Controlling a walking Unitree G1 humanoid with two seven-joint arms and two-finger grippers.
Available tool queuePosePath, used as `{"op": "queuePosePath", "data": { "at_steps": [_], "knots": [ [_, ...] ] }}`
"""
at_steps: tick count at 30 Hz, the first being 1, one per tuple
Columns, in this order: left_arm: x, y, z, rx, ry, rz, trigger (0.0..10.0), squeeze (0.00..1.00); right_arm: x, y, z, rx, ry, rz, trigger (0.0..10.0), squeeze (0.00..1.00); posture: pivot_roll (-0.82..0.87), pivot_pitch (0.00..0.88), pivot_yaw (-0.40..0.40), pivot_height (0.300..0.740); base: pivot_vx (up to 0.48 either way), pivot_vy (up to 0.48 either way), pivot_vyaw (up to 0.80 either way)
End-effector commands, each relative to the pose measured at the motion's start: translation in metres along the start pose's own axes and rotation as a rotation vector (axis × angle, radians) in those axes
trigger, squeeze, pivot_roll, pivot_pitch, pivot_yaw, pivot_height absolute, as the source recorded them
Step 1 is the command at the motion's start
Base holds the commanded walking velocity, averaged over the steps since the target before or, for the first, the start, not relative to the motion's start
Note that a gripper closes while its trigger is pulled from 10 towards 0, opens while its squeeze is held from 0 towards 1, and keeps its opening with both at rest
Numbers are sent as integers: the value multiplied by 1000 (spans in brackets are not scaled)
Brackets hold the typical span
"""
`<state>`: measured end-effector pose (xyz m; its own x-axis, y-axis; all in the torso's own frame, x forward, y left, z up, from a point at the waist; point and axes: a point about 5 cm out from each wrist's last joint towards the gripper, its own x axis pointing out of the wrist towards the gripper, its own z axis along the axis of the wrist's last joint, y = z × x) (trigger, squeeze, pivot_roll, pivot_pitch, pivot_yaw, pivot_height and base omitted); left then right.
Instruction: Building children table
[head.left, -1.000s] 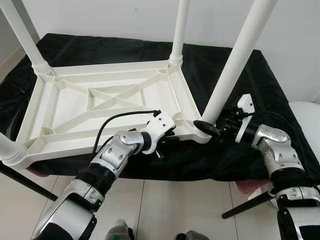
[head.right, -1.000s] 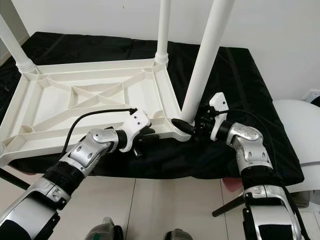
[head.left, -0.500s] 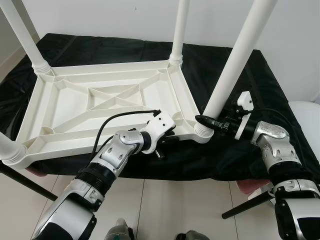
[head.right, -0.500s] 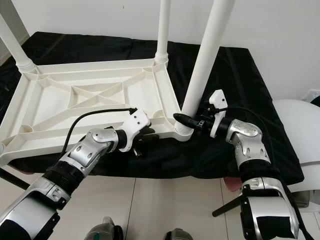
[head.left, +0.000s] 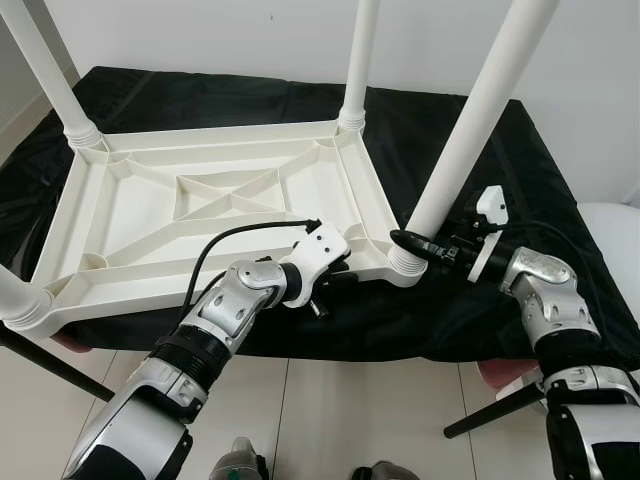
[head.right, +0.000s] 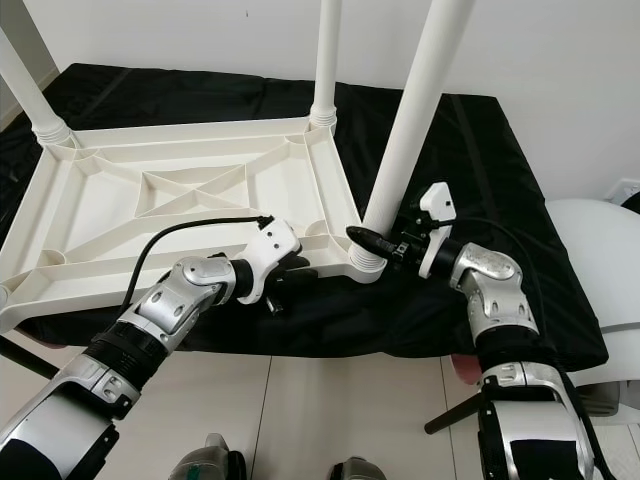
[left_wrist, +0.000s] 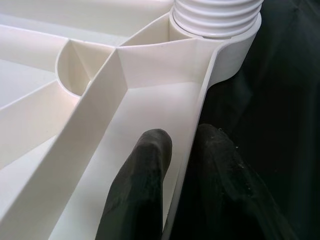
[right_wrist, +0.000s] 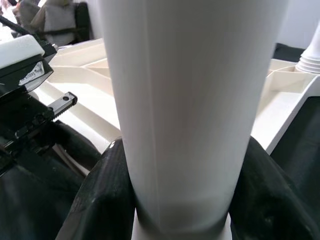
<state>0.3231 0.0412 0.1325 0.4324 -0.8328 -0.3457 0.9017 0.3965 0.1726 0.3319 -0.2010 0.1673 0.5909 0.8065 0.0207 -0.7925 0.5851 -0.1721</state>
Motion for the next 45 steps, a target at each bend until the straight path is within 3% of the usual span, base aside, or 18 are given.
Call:
{"op": "queuePosePath", "data": {
  "at_steps": [1, 34, 45],
  "knots": [
    [1, -7, 2, 13, 6, -122, 10000, 0, 3, 9, -5, 40, -21, 27, 0, 0, -14, 28, 14, 740, 0, 0, 0],
    [3, -10, 2, 13, 3, -131, 10000, 0, 8, 45, 4, 60, -122, -167, 0, 0, -27, 19, 11, 740, 0, 0, 0],
    [3, -9, 2, 18, 4, -132, 10000, 0, 14, 53, 6, 56, -140, -323, 0, 0, -29, 15, 11, 740, 0, 0, 0]
  ]
}}
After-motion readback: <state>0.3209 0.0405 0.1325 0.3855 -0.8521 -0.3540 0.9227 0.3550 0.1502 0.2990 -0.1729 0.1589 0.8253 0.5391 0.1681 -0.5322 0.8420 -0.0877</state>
